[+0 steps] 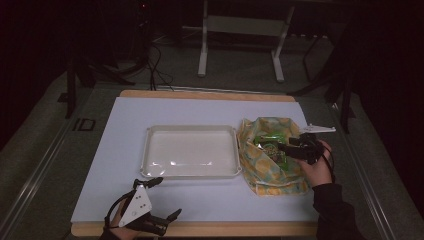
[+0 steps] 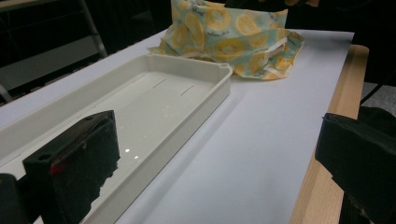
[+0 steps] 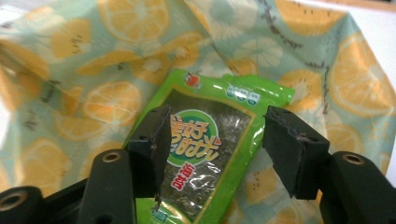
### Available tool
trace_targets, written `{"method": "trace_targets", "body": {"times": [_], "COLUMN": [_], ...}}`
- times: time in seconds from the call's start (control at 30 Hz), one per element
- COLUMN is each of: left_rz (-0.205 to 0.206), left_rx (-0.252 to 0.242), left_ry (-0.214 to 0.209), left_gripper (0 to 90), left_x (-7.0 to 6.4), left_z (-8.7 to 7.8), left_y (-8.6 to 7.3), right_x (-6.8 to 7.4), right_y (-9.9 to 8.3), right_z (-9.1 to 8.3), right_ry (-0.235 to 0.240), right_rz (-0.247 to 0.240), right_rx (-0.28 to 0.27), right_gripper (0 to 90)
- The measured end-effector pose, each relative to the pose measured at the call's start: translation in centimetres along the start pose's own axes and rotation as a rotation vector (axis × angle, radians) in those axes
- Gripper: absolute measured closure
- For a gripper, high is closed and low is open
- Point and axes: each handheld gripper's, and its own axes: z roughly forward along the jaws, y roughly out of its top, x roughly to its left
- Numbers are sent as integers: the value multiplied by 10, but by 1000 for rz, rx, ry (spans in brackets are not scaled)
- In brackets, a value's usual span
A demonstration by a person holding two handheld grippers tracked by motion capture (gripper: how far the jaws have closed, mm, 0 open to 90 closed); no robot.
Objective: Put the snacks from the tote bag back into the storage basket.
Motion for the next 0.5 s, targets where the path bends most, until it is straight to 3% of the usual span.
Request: {"method": "trace_targets", "body": {"times": [0.5], "left_rz": [-1], "left_rx": [-8], "left_ry": [9], "left_gripper": [3], "left_x": [0], "left_z": [0], "left_y": [0], "right_x": [-16], "right_y": [-9], "right_z": [17], "right_ry": [-23], "right_rz": [53], "right_rx": [96], "right_gripper": [541]}}
